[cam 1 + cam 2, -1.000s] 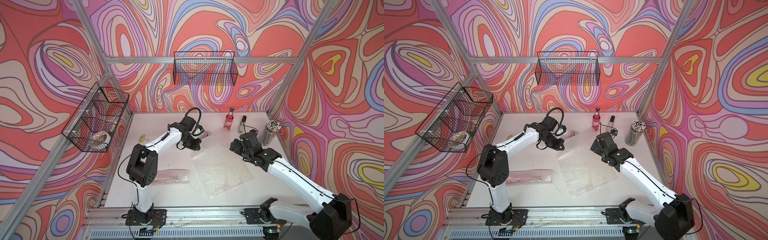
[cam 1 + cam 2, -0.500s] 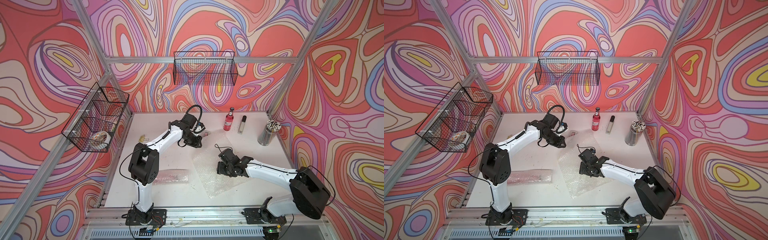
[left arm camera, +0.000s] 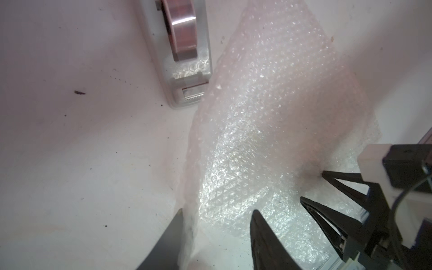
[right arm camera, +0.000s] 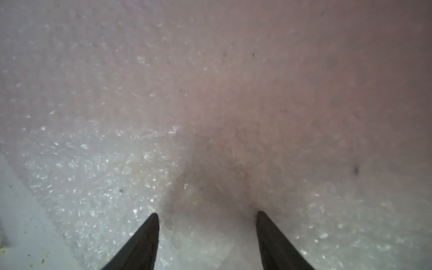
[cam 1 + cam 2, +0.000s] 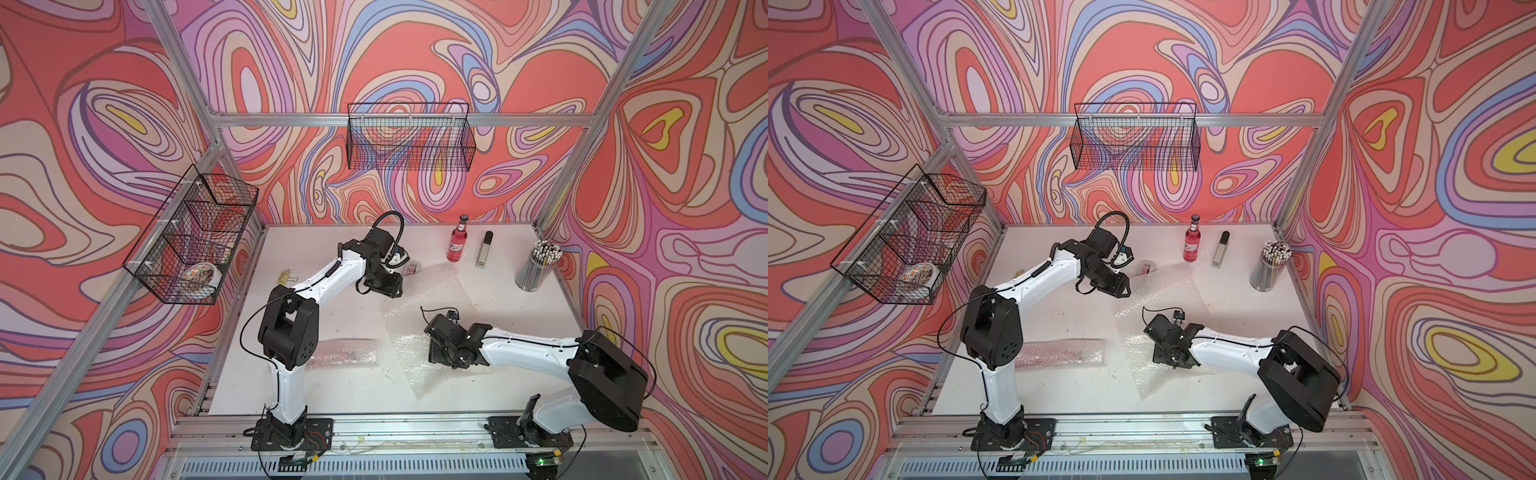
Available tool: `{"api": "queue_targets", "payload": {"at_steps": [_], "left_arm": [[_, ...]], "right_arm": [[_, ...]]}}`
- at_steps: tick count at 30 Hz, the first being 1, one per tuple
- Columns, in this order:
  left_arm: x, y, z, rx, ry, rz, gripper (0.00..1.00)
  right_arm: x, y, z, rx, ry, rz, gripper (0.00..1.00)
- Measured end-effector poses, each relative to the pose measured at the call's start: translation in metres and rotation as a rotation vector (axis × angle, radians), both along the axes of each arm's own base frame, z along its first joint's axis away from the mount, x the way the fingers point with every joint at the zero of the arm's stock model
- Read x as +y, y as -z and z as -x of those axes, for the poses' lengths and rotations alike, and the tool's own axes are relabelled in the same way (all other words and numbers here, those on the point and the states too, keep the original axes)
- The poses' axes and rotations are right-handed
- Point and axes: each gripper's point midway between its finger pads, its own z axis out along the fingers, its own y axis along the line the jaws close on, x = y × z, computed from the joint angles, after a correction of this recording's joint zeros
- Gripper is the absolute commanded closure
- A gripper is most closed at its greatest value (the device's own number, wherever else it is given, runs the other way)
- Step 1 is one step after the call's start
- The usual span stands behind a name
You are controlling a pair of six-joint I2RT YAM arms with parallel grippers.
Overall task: Wrap wine bottles in bubble wrap
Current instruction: Adjust the bubble wrap at the center of the board.
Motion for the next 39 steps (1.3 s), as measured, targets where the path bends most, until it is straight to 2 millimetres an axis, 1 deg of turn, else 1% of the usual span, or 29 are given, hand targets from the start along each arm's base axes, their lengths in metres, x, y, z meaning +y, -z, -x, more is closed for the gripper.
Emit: {"api": "queue_targets", "payload": {"at_steps": [4, 7, 8, 11, 13, 16, 17, 19, 21, 24, 25, 27, 28, 30, 33, 35, 38, 39], "left_arm": [[0.010, -0.021, 0.002, -0.045, -0.025, -0.018, 0.46], [0.015, -0.044, 0.006, -0.089, -0.042, -0.005, 0.45], [0.017, -0.051, 0.008, -0.104, -0.047, 0.001, 0.45], [0.022, -0.065, 0.015, -0.129, -0.055, 0.010, 0.45], [0.025, -0.067, 0.020, -0.132, -0.058, 0.011, 0.44], [0.031, -0.063, 0.030, -0.119, -0.062, 0.005, 0.42], [0.033, -0.060, 0.033, -0.111, -0.064, 0.002, 0.42], [0.036, -0.057, 0.036, -0.098, -0.069, 0.000, 0.42], [0.037, -0.056, 0.039, -0.090, -0.070, 0.001, 0.42], [0.038, -0.056, 0.043, -0.085, -0.070, 0.008, 0.41], [0.038, -0.057, 0.044, -0.086, -0.071, 0.012, 0.38], [0.039, -0.061, 0.048, -0.091, -0.073, 0.020, 0.34], [0.040, -0.063, 0.050, -0.096, -0.072, 0.027, 0.32], [0.041, -0.067, 0.054, -0.108, -0.073, 0.041, 0.28], [0.044, -0.069, 0.060, -0.121, -0.079, 0.059, 0.20], [0.047, -0.068, 0.065, -0.127, -0.087, 0.070, 0.15], [0.055, -0.067, 0.071, -0.137, -0.111, 0.085, 0.09], [0.057, -0.066, 0.073, -0.139, -0.118, 0.091, 0.08]], "right_arm": [[0.010, 0.000, 0.019, 0.053, 0.053, -0.010, 0.33], [0.020, -0.001, 0.030, 0.099, 0.104, -0.043, 0.34], [0.024, -0.001, 0.033, 0.114, 0.115, -0.056, 0.34], [0.044, -0.004, 0.042, 0.156, 0.130, -0.090, 0.34], [0.060, -0.011, 0.043, 0.163, 0.130, -0.111, 0.34], [0.089, -0.032, 0.038, 0.149, 0.134, -0.183, 0.34], [0.095, -0.039, 0.036, 0.138, 0.134, -0.195, 0.33], [0.097, -0.051, 0.029, 0.105, 0.131, -0.185, 0.31], [0.091, -0.059, 0.020, 0.063, 0.130, -0.145, 0.28], [0.070, -0.059, 0.002, 0.012, 0.119, -0.082, 0.21], [0.058, -0.058, -0.007, -0.013, 0.105, -0.056, 0.18], [0.035, -0.063, -0.027, -0.078, 0.072, -0.002, 0.10], [0.026, -0.069, -0.039, -0.116, 0.051, 0.016, 0.08], [0.011, -0.087, -0.069, -0.213, 0.008, 0.030, 0.02], [-0.013, -0.116, -0.118, -0.381, -0.024, 0.042, 0.02], [-0.031, -0.132, -0.149, -0.492, -0.038, 0.063, 0.02], [-0.056, -0.145, -0.187, -0.620, -0.062, 0.123, 0.02], [-0.063, -0.147, -0.197, -0.651, -0.068, 0.139, 0.02]]}}
